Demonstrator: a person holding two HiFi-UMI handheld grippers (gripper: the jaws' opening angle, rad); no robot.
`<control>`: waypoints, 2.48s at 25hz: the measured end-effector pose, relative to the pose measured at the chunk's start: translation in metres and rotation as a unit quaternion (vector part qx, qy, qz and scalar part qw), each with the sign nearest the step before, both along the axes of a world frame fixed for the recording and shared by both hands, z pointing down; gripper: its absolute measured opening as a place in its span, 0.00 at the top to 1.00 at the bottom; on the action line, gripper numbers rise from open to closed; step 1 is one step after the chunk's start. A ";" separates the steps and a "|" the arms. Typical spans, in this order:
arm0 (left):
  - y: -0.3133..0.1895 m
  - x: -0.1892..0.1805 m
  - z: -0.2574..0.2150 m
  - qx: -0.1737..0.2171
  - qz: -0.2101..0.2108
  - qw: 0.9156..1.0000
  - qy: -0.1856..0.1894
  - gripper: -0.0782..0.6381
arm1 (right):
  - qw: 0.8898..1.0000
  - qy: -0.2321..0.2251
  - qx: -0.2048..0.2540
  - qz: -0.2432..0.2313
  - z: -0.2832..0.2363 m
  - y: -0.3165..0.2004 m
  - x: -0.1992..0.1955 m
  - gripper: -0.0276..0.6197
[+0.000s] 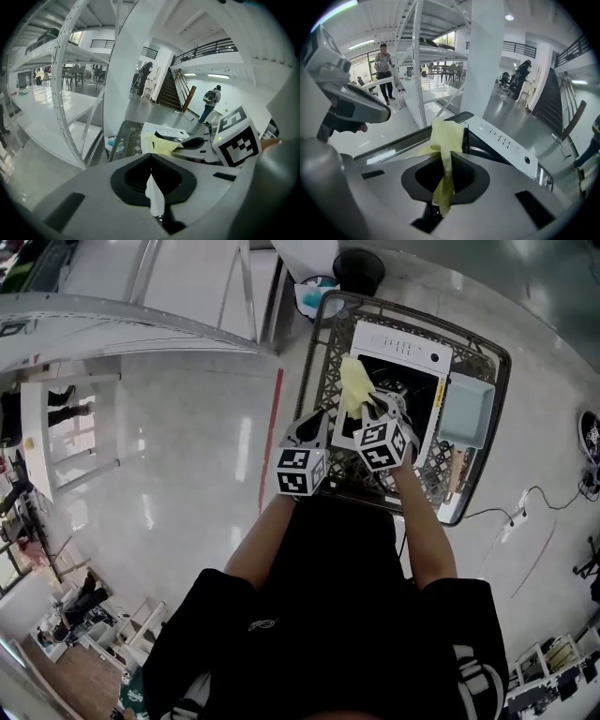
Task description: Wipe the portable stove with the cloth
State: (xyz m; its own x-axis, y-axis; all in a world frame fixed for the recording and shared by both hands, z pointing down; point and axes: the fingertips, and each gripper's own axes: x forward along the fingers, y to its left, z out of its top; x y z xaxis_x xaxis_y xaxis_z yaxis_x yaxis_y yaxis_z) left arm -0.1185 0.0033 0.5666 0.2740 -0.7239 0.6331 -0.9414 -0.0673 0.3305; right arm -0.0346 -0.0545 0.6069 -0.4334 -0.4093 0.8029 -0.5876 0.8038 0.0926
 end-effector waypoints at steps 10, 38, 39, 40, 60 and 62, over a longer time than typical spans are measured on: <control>-0.012 0.042 0.000 -0.001 0.040 0.999 -0.003 0.87 | 1.000 0.018 0.000 0.015 0.000 0.000 0.044 0.92; -0.030 0.146 -0.003 0.001 0.061 0.998 -0.020 0.87 | 0.998 0.000 0.000 0.063 0.007 -0.008 0.159 0.92; -0.029 0.149 -0.003 0.000 0.065 0.998 -0.022 0.87 | 0.998 -0.001 -0.001 0.068 0.008 -0.008 0.163 0.92; -0.029 0.152 -0.003 -0.001 0.070 0.997 -0.023 0.87 | 0.997 -0.001 -0.002 0.073 0.009 -0.008 0.167 0.92; -0.046 0.171 0.003 0.005 0.094 0.996 -0.006 0.87 | 0.987 0.036 0.006 0.157 0.027 -0.009 0.226 0.92; -0.043 0.168 0.005 0.004 0.097 0.995 -0.004 0.87 | 0.985 0.040 -0.001 0.169 0.030 -0.006 0.226 0.92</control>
State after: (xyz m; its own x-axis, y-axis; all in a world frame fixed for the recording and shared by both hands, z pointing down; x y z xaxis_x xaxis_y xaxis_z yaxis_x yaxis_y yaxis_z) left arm 0.0492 -0.0396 0.5713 0.4039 -0.6626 0.6307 -0.9132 -0.2504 0.3216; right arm 0.1917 -0.0604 0.6368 -0.2067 -0.5186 0.8297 -0.8129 0.5629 0.1494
